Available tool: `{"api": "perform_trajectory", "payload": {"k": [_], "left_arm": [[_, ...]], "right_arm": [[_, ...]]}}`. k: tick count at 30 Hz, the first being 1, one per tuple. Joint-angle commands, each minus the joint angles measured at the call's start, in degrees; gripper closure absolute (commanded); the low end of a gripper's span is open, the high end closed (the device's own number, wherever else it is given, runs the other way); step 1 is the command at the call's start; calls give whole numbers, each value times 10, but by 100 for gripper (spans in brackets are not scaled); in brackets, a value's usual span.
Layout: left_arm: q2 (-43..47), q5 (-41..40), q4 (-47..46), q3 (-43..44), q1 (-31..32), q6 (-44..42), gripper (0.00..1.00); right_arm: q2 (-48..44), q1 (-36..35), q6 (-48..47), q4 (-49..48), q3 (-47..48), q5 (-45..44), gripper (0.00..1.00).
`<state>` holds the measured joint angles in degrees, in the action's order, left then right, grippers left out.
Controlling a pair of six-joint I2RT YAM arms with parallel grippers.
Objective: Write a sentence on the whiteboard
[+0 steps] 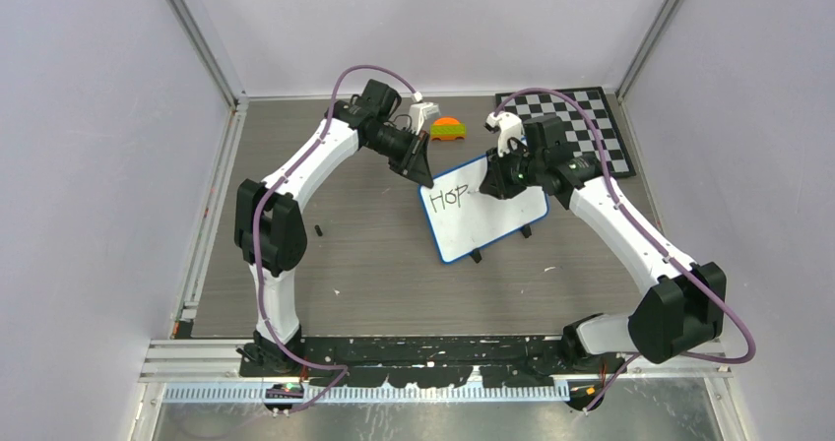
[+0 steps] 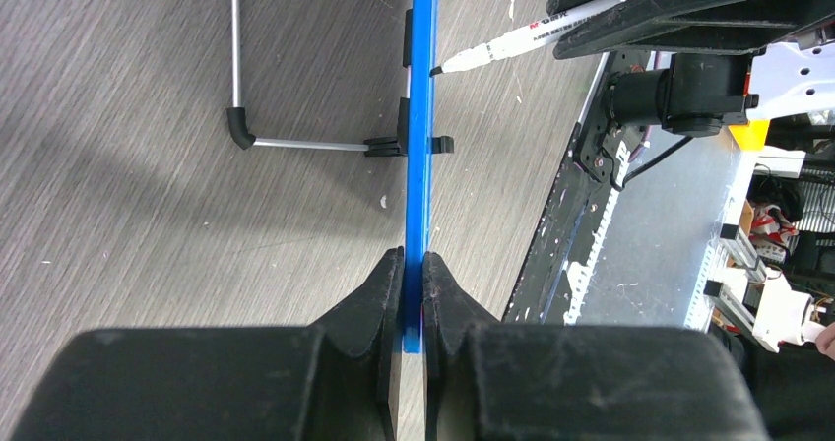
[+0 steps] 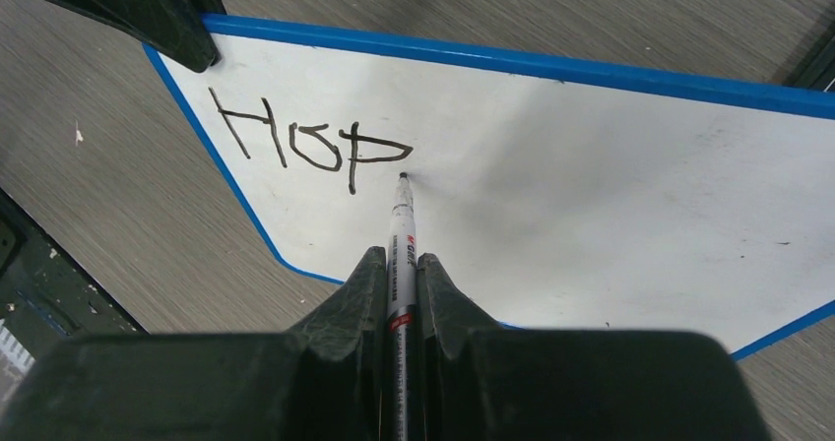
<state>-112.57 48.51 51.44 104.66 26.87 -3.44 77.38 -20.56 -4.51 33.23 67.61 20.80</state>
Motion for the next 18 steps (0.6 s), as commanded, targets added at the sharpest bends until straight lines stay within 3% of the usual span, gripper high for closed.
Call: {"api": "perform_trajectory", "payload": {"k": [1, 18], "left_arm": [[9, 9, 2, 19, 0, 1, 100], [5, 10, 2, 23, -1, 2, 100]], "right_arm": [[-1, 6, -17, -20, 12, -14, 100], [24, 17, -12, -12, 52, 10, 100]]}}
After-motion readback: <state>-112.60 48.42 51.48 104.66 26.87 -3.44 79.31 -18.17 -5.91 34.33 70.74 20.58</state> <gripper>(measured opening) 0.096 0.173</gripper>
